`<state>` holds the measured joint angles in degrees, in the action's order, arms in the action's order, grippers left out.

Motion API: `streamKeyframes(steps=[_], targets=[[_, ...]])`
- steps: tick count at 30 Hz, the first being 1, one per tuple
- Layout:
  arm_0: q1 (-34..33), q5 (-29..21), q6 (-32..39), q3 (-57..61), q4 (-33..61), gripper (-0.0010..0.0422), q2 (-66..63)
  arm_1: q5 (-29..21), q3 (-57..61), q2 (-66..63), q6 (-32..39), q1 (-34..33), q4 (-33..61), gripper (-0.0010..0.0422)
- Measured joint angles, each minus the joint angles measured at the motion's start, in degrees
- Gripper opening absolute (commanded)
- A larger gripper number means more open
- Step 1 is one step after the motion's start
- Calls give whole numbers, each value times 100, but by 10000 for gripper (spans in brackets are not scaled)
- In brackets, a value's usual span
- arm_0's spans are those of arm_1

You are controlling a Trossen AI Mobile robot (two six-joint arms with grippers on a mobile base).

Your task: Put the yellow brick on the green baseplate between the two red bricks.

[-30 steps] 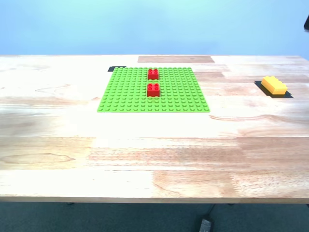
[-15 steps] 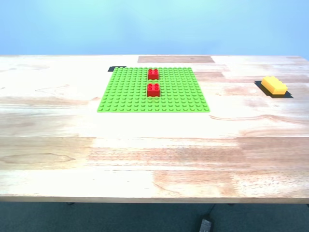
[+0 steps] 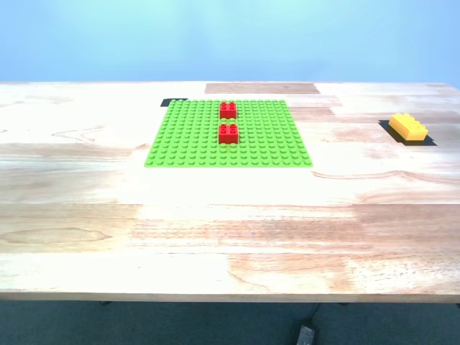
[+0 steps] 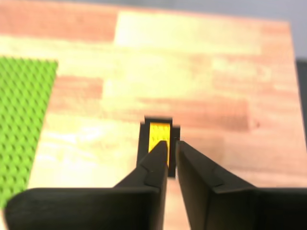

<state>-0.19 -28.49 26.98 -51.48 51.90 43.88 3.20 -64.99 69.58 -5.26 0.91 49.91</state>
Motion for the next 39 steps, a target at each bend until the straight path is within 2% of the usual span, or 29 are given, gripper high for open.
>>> streamKeyframes(steps=[6,9,25,39], targets=[[0,11,0,0,22,0,-31,136,-599,756,-101,15,625,210],[0,11,0,-83,17,0,-28,122,-826,1167,-101,-7,828,241],[-4,7,-2,-22,33,0,7,42,-1128,2946,-341,-63,643,241],[2,-28,-2,50,44,0,-35,-63,-520,3480,-468,-61,-282,241]])
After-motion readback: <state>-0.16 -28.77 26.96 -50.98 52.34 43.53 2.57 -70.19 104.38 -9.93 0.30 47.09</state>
